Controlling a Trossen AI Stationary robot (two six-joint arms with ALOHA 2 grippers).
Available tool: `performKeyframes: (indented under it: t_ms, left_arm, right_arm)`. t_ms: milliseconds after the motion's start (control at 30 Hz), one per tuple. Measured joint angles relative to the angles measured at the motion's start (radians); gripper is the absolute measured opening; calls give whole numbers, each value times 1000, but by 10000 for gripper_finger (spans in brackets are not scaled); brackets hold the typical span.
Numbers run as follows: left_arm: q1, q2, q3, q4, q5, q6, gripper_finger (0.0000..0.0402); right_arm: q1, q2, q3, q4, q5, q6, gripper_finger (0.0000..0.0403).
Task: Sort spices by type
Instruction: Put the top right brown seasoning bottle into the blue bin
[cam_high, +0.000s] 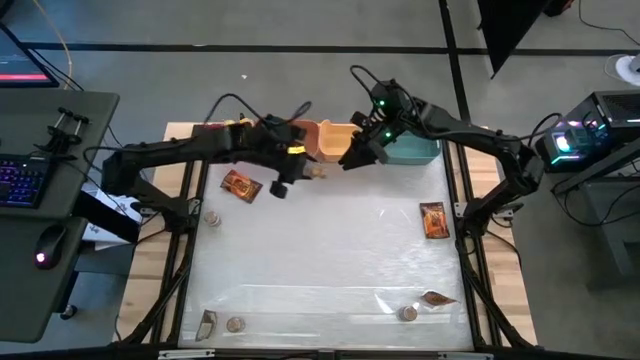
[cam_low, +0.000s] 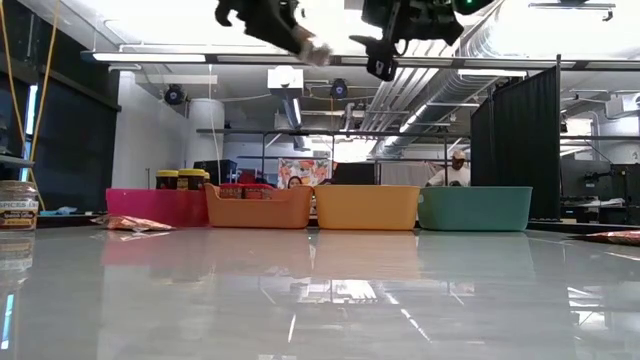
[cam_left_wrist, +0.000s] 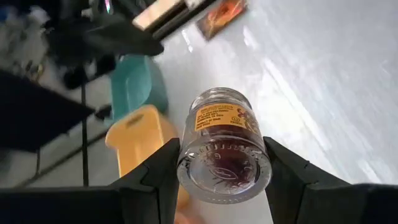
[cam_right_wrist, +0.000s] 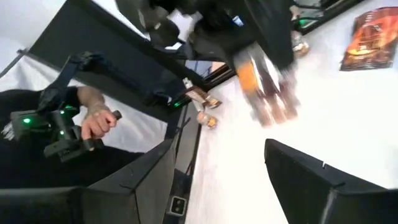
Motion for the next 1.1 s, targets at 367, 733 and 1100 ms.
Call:
performKeyframes:
  t_ms: [367,733,1100]
  left_arm:
    - [235,-91,2,-50,257,-354,154]
    - [415,-89,3,108,501,-690,153]
    - [427,-127,3,359,561,-838,153]
  right_arm:
    - [45,3,19,92,151,-66,243]
    - [149,3,262,-42,847,-673,244]
    - [169,1,367,80,878,-516,244]
